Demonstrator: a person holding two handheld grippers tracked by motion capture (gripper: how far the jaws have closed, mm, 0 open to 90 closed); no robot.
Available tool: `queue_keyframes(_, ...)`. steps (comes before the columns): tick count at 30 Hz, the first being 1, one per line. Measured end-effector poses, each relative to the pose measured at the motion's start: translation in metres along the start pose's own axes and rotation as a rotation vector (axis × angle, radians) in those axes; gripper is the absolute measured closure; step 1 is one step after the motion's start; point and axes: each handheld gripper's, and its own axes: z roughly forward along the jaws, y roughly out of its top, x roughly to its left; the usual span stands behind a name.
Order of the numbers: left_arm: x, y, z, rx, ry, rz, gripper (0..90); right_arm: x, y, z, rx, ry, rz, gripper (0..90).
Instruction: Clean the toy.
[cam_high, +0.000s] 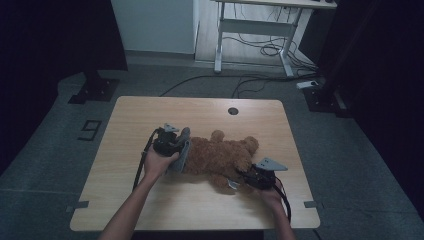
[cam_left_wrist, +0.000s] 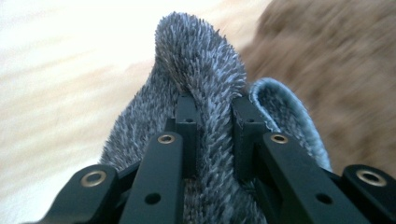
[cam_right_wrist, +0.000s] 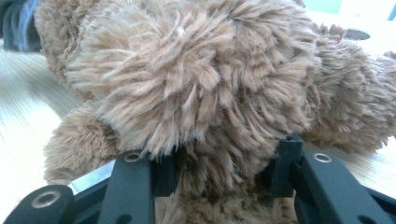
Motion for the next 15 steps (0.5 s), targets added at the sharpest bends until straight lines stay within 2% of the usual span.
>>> queue_keyframes(2,0.005,-0.012,0.010,0.067,0.011,-0.003,76.2,0.000,0.000,0.000,-0.002,-0.001,0.004,54.7)
queue_keyframes(4,0.008,-0.022,0.018,0.099,-0.001,-0.011,76.2,0.000,-0.001,0.000,-0.004,-0.002,0.010,54.7)
queue_keyframes(5,0.008,-0.026,0.021,0.104,-0.017,-0.020,76.2,0.000,-0.001,0.000,-0.003,-0.002,0.010,54.7)
queue_keyframes(7,0.009,-0.026,0.021,0.098,-0.024,-0.010,76.2,0.000,-0.001,0.000,-0.005,-0.001,0.012,54.7)
queue_keyframes(9,0.011,-0.019,0.013,0.080,-0.017,-0.005,76.0,-0.001,-0.001,0.000,-0.007,-0.001,0.016,54.7)
queue_keyframes(12,0.014,-0.002,-0.007,-0.002,-0.034,-0.031,75.8,-0.001,-0.001,0.001,-0.009,-0.002,0.019,54.7)
queue_keyframes(15,0.008,0.019,-0.027,-0.088,-0.066,-0.022,75.7,-0.002,-0.001,0.002,-0.010,-0.006,0.022,54.7)
